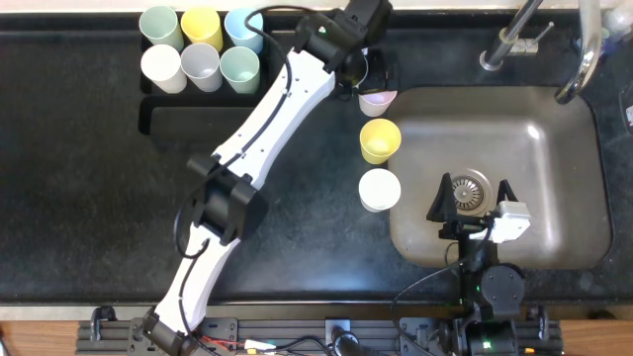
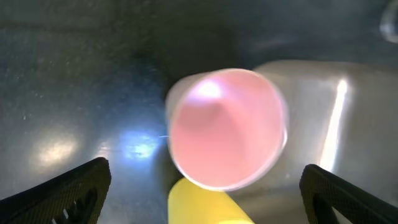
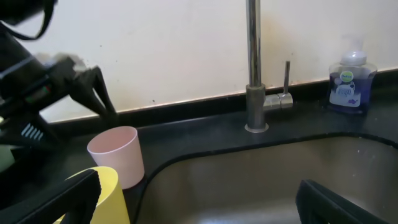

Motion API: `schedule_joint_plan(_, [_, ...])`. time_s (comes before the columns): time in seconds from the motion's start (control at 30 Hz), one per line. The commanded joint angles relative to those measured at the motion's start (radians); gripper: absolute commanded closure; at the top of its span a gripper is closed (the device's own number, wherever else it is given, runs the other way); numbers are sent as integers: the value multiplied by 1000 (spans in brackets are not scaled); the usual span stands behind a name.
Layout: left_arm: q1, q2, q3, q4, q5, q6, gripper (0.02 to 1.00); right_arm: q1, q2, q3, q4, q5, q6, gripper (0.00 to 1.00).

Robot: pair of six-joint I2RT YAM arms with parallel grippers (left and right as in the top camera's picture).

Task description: Store Cups

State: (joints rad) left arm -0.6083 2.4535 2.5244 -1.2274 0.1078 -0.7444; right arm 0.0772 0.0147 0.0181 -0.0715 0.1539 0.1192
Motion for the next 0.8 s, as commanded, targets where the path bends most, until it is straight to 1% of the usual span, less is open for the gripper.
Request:
schedule_joint_plan(0.03, [8,29,39,2,-61,-101,20,-5,-8,-13,6,-3,5,5])
schedule_joint_plan(0.1, [10,39,39,2,-70,-124,18,-5,-8,-13,6,-3,5,5])
schedule_joint_plan(0.33, [19,88,39,-17,-58,-171,18,-5,-8,-13,6,-3,5,3])
schedule_joint_plan(0.57, [26,94,39,-17,-59,-174,18,-5,-8,-13,6,-3,5,3])
schedule_joint_plan(0.6, [26,94,39,-17,-60,-174,38,-5,-8,-13,6,-3,5,3])
schedule_joint_plan(0.63, [26,94,39,-16,-62,-174,99,-5,-8,-13,6,-3,5,3])
schedule_joint_plan(0.67, [26,94,39,-16,-62,-174,233,-5,-8,-13,6,-3,5,3])
schedule_joint_plan(0.7, [26,94,39,-14,-64,-174,667,-5,-8,-13,6,-3,5,3])
schedule_joint_plan(0.73, [26,94,39,-8,-66,-174,974,-5,-8,-13,6,-3,5,3])
schedule_joint_plan(0.8, [26,94,40,6,-69,-174,985,-5,-8,-13,6,-3,5,5])
